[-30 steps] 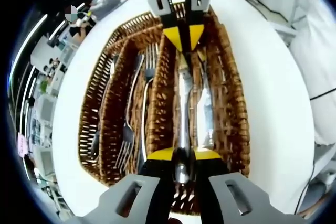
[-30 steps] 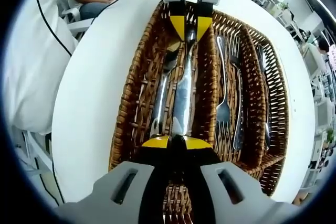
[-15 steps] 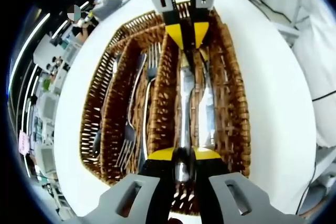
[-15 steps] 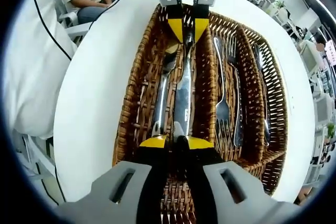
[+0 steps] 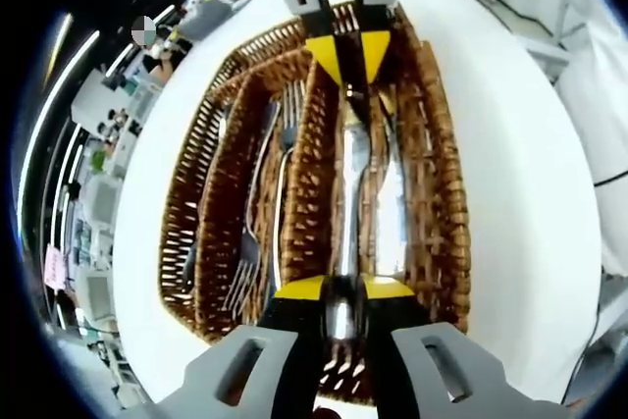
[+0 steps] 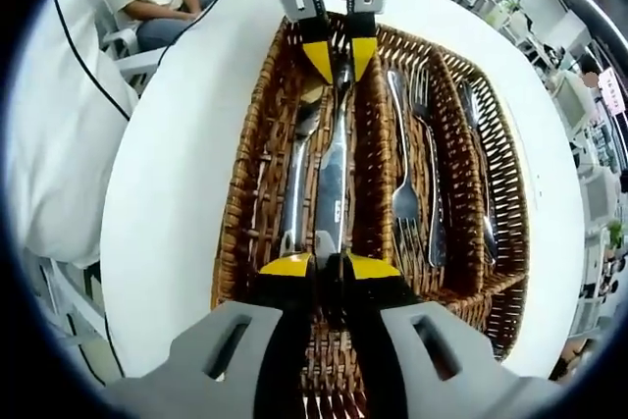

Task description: Arrange the knives, forks, and spoons in their matching storage slots by inserting each utensil handle-first until every utensil is classified and aligned in the correct compartment

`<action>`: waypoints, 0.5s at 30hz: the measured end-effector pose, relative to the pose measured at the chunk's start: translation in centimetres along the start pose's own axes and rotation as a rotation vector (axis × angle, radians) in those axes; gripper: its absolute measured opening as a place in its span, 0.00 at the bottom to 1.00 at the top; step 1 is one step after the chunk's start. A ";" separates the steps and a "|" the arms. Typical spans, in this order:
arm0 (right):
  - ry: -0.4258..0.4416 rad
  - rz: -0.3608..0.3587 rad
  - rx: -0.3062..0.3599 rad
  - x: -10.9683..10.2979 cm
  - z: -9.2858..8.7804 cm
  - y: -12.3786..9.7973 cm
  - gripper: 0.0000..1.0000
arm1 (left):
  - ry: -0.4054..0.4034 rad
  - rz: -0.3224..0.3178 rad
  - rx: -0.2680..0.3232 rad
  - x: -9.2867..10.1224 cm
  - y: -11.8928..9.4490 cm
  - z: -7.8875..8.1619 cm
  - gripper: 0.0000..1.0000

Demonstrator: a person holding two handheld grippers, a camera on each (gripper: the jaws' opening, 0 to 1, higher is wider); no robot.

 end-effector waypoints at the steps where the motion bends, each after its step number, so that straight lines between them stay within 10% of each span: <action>1: 0.001 0.001 0.004 -0.1 0.1 -0.1 0.12 | -0.001 0.002 -0.001 0.0 -0.1 0.0 0.11; 15: 0.016 -0.019 0.030 -0.5 0.2 -1.3 0.15 | -0.056 0.034 0.053 -0.1 -1.7 0.9 0.13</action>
Point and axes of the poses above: the point that each gripper's makers call its tool centre point, and the gripper's own axes: y roughly forward along the fingers, x roughly to its right, z roughly out of its top, the point moved 4 cm from there along -y, roughly backward along the fingers, and after that the axes turned 11 degrees about -x, right-handed, at the moved point
